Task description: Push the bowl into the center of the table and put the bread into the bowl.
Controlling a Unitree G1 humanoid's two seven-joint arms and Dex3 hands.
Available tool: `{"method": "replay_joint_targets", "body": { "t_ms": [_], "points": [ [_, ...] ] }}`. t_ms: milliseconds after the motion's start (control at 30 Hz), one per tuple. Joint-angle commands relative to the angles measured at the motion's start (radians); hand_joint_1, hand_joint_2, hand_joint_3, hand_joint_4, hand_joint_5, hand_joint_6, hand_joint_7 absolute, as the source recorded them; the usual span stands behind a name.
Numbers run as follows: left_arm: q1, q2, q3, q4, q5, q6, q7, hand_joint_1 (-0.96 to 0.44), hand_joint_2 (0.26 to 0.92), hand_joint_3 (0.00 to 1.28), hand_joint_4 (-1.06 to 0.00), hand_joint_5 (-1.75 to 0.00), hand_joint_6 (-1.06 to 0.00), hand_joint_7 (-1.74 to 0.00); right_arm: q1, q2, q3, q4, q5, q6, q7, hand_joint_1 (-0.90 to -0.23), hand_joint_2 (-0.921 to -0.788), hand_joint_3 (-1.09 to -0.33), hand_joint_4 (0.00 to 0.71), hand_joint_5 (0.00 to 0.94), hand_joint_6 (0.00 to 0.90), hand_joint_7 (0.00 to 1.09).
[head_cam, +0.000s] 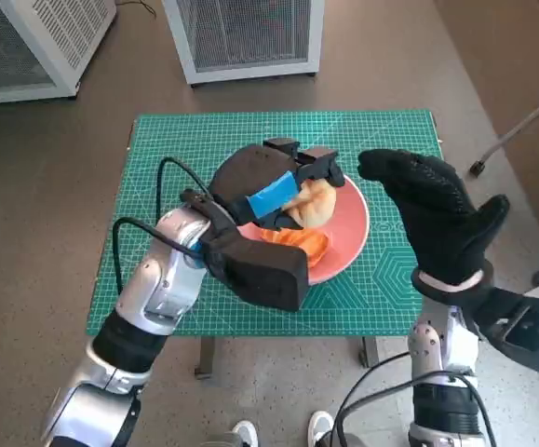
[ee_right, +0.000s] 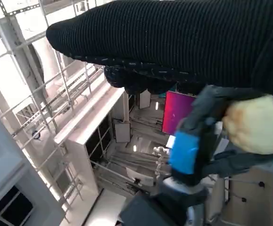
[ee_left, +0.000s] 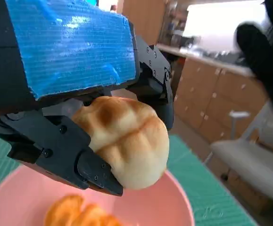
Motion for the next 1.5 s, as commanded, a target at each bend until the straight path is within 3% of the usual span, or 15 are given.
{"method": "replay_joint_targets", "body": {
  "t_ms": [33, 200, 400, 633, 967, 1167, 1333, 1400, 1500],
  "points": [
    [0.015, -0.005, -0.008, -0.003, 0.001, 0.034, -0.023, -0.07, 0.86, 0.16, -0.33, -0.27, -0.26, -0.53, 0.014, 0.003, -0.006, 0.02, -0.002, -0.004, -0.002, -0.433, -0.92, -0.394, 0.286, 0.002, 0.058, 0.63],
    [0.019, 0.01, -0.011, 0.008, 0.003, -0.001, -0.005, -0.29, 0.871, 0.1, -0.22, -0.05, -0.21, -0.36, 0.01, 0.01, -0.005, 0.028, -0.005, -0.008, -0.008, -0.433, -0.921, -0.388, 0.287, 0.002, 0.061, 0.62],
    [0.025, 0.019, 0.009, 0.057, -0.021, -0.081, 0.053, -0.45, 0.895, 0.07, -0.13, 0.0, -0.16, -0.3, 0.009, 0.017, 0.0, 0.025, -0.013, -0.005, -0.021, -0.429, -0.921, -0.389, 0.286, 0.001, 0.063, 0.62],
    [0.063, 0.005, 0.08, 0.104, -0.131, -0.162, 0.101, -0.52, 0.916, 0.04, -0.06, 0.0, -0.11, -0.25, 0.006, 0.018, -0.001, 0.025, -0.011, 0.001, -0.031, -0.425, -0.921, -0.39, 0.287, 0.002, 0.071, 0.61],
    [0.142, 0.021, 0.177, 0.064, -0.288, -0.213, 0.071, -0.47, 0.921, 0.07, -0.06, 0.0, -0.12, -0.22, -0.003, 0.028, -0.014, 0.043, -0.019, -0.026, -0.052, -0.439, -0.921, -0.376, 0.283, 0.0, 0.101, 0.56],
    [0.195, 0.022, 0.263, -0.004, -0.432, -0.241, 0.035, -0.45, 0.921, 0.1, -0.07, 0.0, -0.14, -0.22, -0.006, 0.028, -0.016, 0.044, -0.041, -0.04, -0.079, -0.448, -0.921, -0.375, 0.274, 0.0, 0.108, 0.55],
    [0.239, -0.036, 0.323, -0.034, -0.578, -0.317, 0.036, -0.45, 0.921, 0.17, -0.07, -0.01, -0.16, -0.24, -0.015, 0.02, -0.016, 0.043, -0.078, -0.062, -0.112, -0.456, -0.921, -0.378, 0.27, 0.0, 0.112, 0.55],
    [0.253, -0.065, 0.339, -0.037, -0.626, -0.358, 0.042, -0.47, 0.921, 0.22, -0.09, -0.01, -0.07, -0.39, -0.02, 0.017, -0.016, 0.042, -0.099, -0.071, -0.13, -0.457, -0.921, -0.392, 0.269, 0.0, 0.107, 0.54],
    [0.265, -0.099, 0.355, -0.041, -0.674, -0.399, 0.048, -0.5, 0.921, 0.29, -0.11, -0.01, -0.02, -0.48, -0.025, 0.012, -0.014, 0.035, -0.124, -0.079, -0.153, -0.451, -0.921, -0.422, 0.271, 0.001, 0.092, 0.53]
  ]
}}
